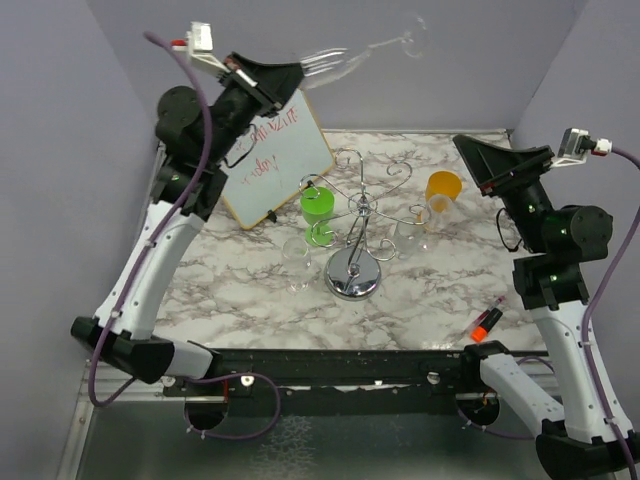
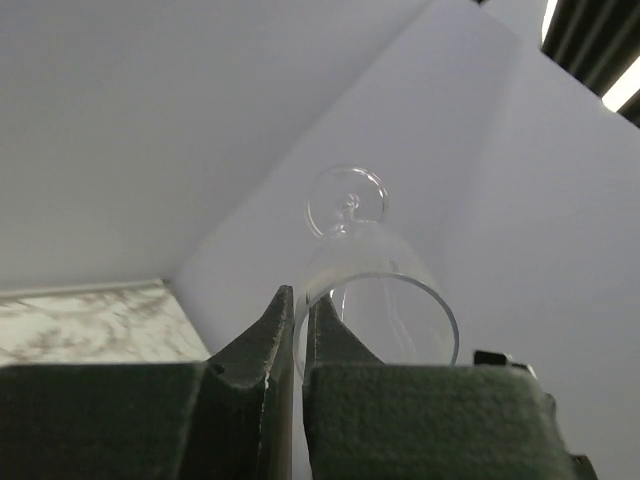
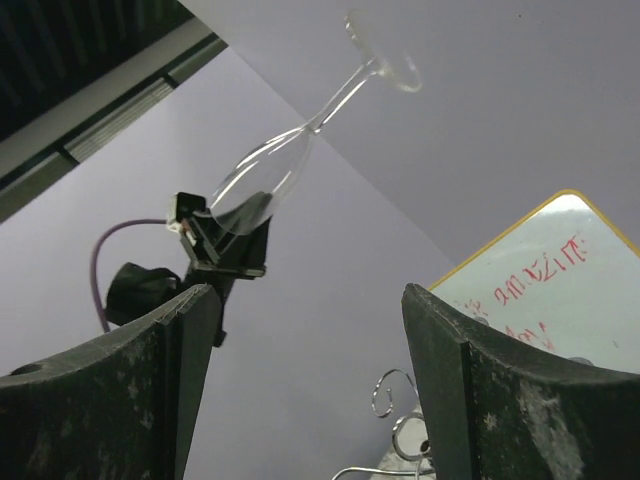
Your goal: Place the wine glass upside down on the wine glass rack
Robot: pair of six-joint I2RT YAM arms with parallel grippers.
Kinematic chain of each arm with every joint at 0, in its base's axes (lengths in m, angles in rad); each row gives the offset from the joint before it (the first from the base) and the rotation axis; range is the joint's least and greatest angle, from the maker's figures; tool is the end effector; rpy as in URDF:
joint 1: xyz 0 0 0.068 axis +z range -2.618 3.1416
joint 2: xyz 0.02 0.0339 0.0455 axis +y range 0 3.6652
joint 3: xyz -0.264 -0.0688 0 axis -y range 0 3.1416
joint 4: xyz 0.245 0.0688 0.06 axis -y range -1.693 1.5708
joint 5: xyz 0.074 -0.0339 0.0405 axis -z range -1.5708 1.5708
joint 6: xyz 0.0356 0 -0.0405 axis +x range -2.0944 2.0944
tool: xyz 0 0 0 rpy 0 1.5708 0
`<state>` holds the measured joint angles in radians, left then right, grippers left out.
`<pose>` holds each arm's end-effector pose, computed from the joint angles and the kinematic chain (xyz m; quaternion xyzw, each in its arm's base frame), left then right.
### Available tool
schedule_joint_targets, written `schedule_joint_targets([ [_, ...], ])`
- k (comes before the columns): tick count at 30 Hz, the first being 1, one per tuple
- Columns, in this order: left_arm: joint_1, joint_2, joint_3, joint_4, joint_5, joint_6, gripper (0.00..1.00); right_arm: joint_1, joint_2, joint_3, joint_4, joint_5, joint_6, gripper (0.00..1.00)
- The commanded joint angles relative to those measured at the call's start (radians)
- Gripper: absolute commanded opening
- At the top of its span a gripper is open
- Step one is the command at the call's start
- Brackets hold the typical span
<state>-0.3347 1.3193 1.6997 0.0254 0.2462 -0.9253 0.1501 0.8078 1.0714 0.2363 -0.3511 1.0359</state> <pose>0.2420 -0.0933 0.5587 -0.0608 0.5522 -0.5428 0.6299 0.1492 0.0349 0.4776 0.0796 0.5183 0.5471 0.6524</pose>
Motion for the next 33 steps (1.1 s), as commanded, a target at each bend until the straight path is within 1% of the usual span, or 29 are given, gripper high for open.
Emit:
schedule_joint_targets([
  [1, -0.2, 0.083, 0.02, 0.235, -0.005, -0.046, 0.0, -0.003, -0.015, -0.094, 0.24, 0.073, 0.199, 0.79],
  [2, -0.234, 0.101, 0.028, 0.254, -0.027, -0.033, 0.0, -0.004, -0.015, -0.105, 0.259, 0.081, 0.218, 0.8],
  [8, -0.416, 0.174, 0.016, 0.369, -0.153, 0.001, 0.0, -0.002, -0.006, -0.07, 0.229, 0.127, 0.251, 0.8],
  [11, -0.488, 0.179, -0.025, 0.427, -0.224, 0.032, 0.0, -0.004, -0.017, -0.076, 0.243, 0.192, 0.303, 0.79],
  [13, -0.522, 0.177, -0.051, 0.467, -0.239, 0.05, 0.0, -0.003, -0.026, -0.087, 0.27, 0.241, 0.344, 0.78],
  [15, -0.543, 0.174, -0.077, 0.486, -0.282, 0.053, 0.0, -0.002, -0.03, -0.086, 0.295, 0.276, 0.362, 0.77],
  [19, -0.569, 0.169, -0.115, 0.533, -0.302, 0.047, 0.0, -0.002, -0.027, -0.078, 0.341, 0.316, 0.369, 0.74],
  [23, -0.584, 0.166, -0.132, 0.56, -0.307, 0.049, 0.0, -0.002, -0.019, -0.076, 0.396, 0.321, 0.36, 0.66],
  [29, -0.594, 0.141, -0.185, 0.587, -0.311, 0.022, 0.0, -0.002, 0.003, -0.056, 0.36, 0.34, 0.384, 0.56],
  [33, -0.595, 0.133, -0.211, 0.602, -0.311, 0.019, 0.0, -0.003, 0.023, -0.04, 0.324, 0.339, 0.397, 0.56],
])
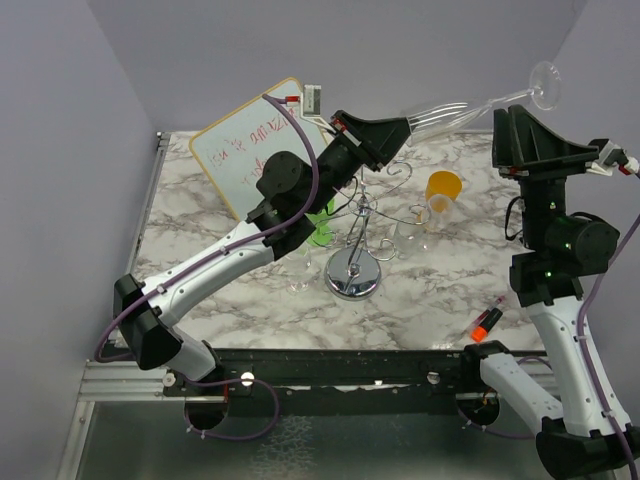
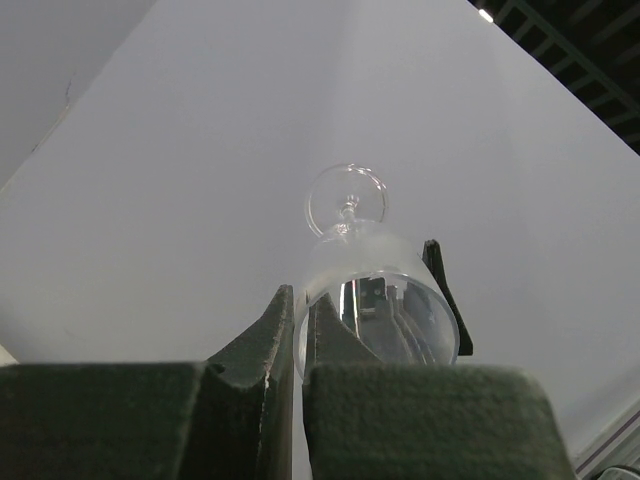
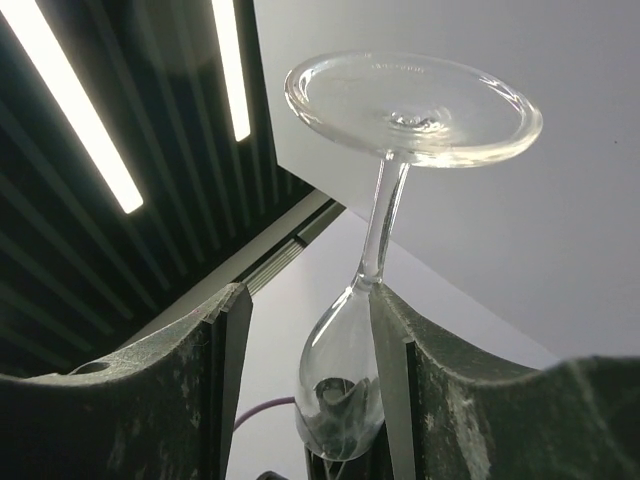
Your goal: Place the wine glass upside down on the wine glass rack
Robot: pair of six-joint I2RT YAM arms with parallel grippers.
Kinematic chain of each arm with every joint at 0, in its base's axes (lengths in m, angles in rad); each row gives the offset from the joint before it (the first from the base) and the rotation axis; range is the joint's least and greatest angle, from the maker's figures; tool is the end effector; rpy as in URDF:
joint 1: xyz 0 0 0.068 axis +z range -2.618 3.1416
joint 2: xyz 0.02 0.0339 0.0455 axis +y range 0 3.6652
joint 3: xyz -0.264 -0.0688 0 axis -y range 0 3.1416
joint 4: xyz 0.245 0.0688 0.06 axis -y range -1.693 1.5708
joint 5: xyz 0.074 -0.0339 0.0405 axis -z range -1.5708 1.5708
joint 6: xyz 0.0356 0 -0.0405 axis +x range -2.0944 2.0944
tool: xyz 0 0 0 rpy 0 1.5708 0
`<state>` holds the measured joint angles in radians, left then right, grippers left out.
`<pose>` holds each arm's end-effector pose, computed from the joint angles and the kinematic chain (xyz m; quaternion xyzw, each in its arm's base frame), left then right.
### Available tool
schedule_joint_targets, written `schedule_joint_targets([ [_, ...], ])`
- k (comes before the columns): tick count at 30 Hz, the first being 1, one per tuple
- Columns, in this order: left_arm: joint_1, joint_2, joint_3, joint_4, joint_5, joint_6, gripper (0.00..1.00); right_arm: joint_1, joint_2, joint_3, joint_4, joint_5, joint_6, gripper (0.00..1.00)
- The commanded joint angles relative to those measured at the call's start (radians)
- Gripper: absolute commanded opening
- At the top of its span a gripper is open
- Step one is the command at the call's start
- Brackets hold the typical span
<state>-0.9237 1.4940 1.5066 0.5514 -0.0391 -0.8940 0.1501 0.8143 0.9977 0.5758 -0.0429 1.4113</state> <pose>0.2040 -0.2677 0.4984 -0.0100 0.4825 -0.6850 0.5457 0.1463 0.0237 0.4846 0.2168 0.3304 0.6525 0.6466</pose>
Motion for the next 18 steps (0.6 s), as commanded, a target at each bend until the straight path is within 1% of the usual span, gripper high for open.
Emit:
schedule_joint_targets([
  [1, -0.006, -0.043, -0.021, 0.077, -0.024, -0.012, 0.0, -0.004, 0.023, 0.035, -0.011, 0.028, 0.02, 0.57],
  [3, -0.007, -0.041, -0.022, 0.078, -0.014, -0.013, 0.0, -0.003, 0.035, 0.043, -0.003, 0.014, 0.013, 0.57],
  [6, -0.007, -0.041, -0.024, 0.082, 0.002, -0.018, 0.0, -0.002, 0.051, 0.066, -0.045, -0.005, 0.008, 0.57],
  [14, -0.007, -0.041, -0.026, 0.087, 0.03, -0.025, 0.0, -0.003, 0.072, 0.092, -0.099, -0.003, -0.014, 0.61],
  [18, -0.007, -0.038, -0.029, 0.087, 0.038, -0.035, 0.0, -0.002, 0.1, 0.103, -0.077, -0.05, -0.007, 0.54],
])
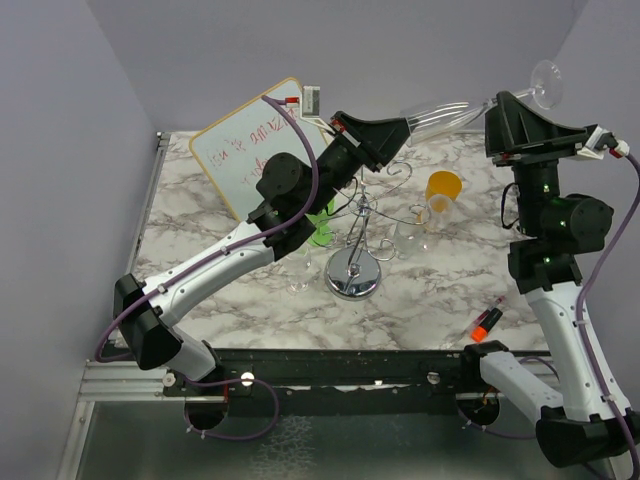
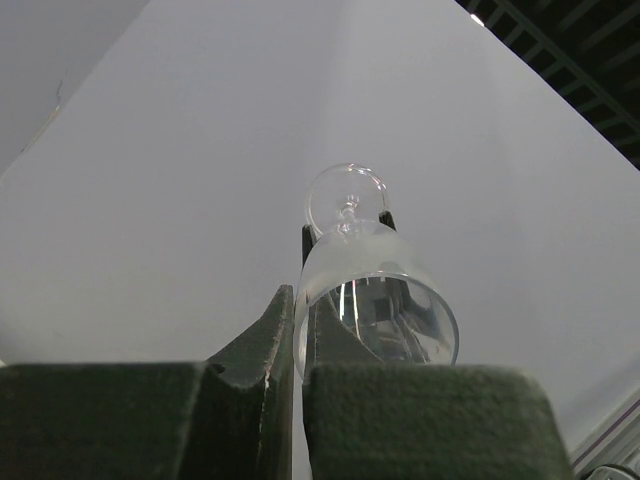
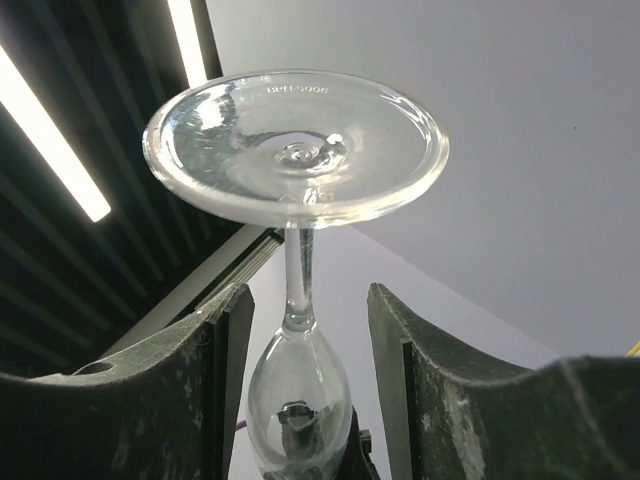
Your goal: Place the wine glass upside down on the wine glass rack
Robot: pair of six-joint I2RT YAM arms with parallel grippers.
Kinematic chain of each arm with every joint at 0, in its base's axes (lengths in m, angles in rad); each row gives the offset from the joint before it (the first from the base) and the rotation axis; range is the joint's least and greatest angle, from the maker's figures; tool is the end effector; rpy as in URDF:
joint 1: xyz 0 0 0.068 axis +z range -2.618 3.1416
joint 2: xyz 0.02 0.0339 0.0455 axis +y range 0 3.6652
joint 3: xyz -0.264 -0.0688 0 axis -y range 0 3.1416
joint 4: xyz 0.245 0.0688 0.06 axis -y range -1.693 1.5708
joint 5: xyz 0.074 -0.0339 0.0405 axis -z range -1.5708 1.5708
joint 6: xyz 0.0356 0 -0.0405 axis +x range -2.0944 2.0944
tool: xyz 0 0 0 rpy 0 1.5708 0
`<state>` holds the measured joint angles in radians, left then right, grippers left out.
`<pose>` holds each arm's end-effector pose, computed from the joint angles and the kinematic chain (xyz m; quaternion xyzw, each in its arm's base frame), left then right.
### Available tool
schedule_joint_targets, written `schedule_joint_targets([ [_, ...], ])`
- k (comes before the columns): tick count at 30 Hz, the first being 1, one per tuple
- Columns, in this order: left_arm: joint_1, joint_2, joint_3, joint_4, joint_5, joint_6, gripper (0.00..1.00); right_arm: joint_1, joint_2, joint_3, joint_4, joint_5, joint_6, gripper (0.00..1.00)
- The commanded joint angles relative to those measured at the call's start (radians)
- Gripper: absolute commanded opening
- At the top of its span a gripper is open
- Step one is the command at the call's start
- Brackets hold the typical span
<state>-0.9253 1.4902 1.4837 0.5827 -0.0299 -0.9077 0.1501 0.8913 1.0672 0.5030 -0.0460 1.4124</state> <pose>0.2030 -0.2678 0.4948 -0.0089 0.4771 -0.6929 0.5405 0.1679 0.0271 0.4896 0.2377 0.3604 0.6422 0.6334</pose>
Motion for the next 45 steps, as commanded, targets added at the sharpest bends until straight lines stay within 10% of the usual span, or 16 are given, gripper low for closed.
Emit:
schedule_joint_targets([
  [1, -0.005, -0.033, -0.007, 0.055, 0.029, -0.023, 0.0, -0.003, 0.029, 0.036, 0.002, -0.061, -0.006, 0.53],
  [8, -0.006, -0.026, -0.019, 0.055, 0.071, -0.037, 0.0, -0.002, 0.036, 0.011, 0.056, -0.085, 0.007, 0.36],
  [14, -0.006, -0.047, -0.051, 0.058, 0.082, -0.015, 0.1, -0.004, 0.032, 0.015, 0.055, -0.099, -0.001, 0.01],
  [20, -0.006, -0.133, -0.134, 0.058, 0.048, 0.091, 0.59, -0.002, -0.001, 0.029, 0.001, -0.075, -0.071, 0.01],
  [27, -0.006, -0.32, -0.347, 0.045, 0.059, 0.262, 0.85, -0.004, -0.034, 0.167, -0.361, -0.026, -0.236, 0.01],
  [38, -0.006, -0.481, -0.191, -0.68, -0.045, 0.581, 0.93, -0.003, -0.113, 0.355, -0.796, -0.053, -0.755, 0.01],
  [45, -0.006, -0.499, -0.159, -0.843, -0.079, 0.671, 0.95, -0.003, -0.118, 0.542, -1.152, -0.179, -1.064, 0.01],
])
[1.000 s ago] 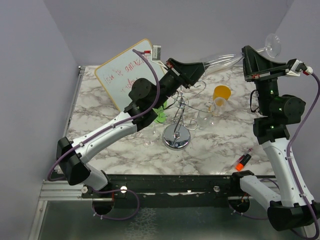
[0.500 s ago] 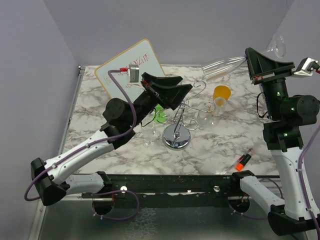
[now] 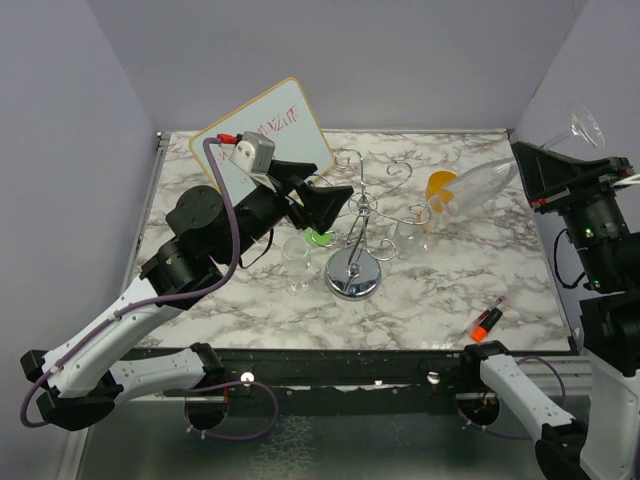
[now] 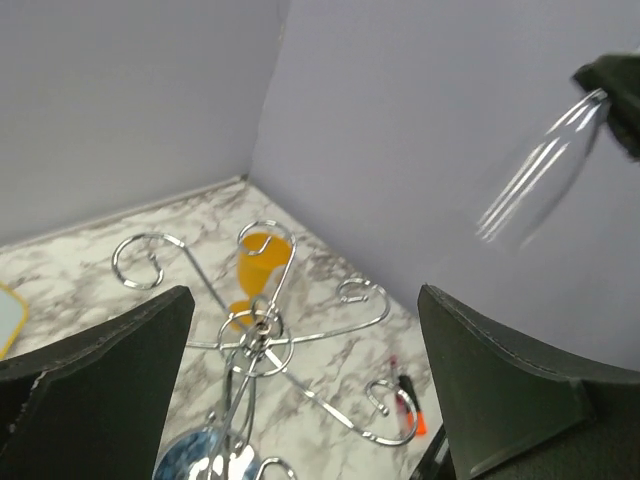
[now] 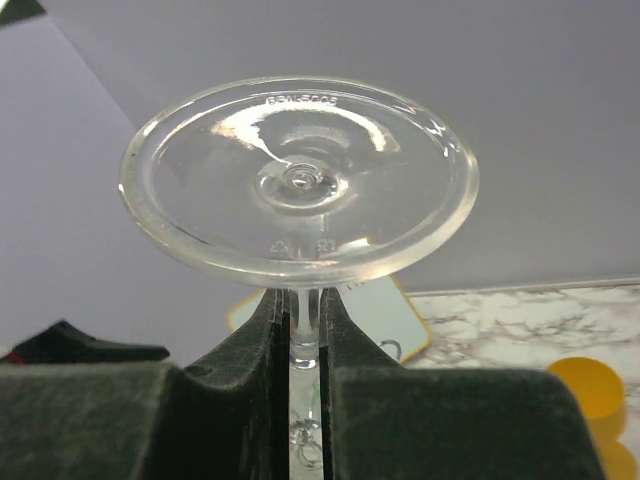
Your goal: Place the wine glass upside down on the wine glass rack
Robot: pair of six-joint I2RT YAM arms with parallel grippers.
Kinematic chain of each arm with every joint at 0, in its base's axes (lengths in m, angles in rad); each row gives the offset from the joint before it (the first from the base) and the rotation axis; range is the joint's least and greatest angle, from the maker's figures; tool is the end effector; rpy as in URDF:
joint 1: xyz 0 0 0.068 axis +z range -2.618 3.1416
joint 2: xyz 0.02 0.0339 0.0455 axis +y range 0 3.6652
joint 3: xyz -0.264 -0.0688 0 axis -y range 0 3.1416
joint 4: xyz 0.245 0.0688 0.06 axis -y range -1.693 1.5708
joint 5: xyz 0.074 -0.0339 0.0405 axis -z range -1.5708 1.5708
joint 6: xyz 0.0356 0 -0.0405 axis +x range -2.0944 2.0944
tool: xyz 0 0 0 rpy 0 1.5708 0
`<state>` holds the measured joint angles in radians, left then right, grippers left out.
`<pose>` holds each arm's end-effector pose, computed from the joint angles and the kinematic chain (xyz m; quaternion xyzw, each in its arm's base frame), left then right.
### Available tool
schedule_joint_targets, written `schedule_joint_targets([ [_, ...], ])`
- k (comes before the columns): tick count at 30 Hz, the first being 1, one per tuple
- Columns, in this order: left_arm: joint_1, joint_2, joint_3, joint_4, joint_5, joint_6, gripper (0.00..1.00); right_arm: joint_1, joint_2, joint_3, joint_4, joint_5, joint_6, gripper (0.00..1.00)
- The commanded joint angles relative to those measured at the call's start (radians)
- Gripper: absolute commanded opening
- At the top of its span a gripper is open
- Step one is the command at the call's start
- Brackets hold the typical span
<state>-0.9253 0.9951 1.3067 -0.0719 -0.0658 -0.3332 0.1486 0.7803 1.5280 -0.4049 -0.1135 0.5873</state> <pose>0.1207 -0.1563 0.4932 0.1553 0.5979 -0.4463 0.6475 0.0728 0.0150 0.5466 0.0799 0.5715 0.3240 0.7497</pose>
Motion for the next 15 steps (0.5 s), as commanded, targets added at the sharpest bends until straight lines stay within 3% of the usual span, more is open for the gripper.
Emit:
schedule_joint_targets([
  [1, -0.006, -0.001, 0.019, -0.197, -0.043, 0.1, 0.95, -0.002, -0.014, 0.078, -0.256, -0.165, -0.267, 0.01],
  [8, -0.006, 0.03, 0.039, -0.201, -0.051, 0.101, 0.99, -0.001, -0.085, -0.102, -0.276, -0.577, -0.468, 0.01],
  [15, -0.006, 0.036, 0.03, -0.193, -0.048, 0.076, 0.99, -0.002, -0.145, -0.407, -0.092, -0.766, -0.466, 0.01],
])
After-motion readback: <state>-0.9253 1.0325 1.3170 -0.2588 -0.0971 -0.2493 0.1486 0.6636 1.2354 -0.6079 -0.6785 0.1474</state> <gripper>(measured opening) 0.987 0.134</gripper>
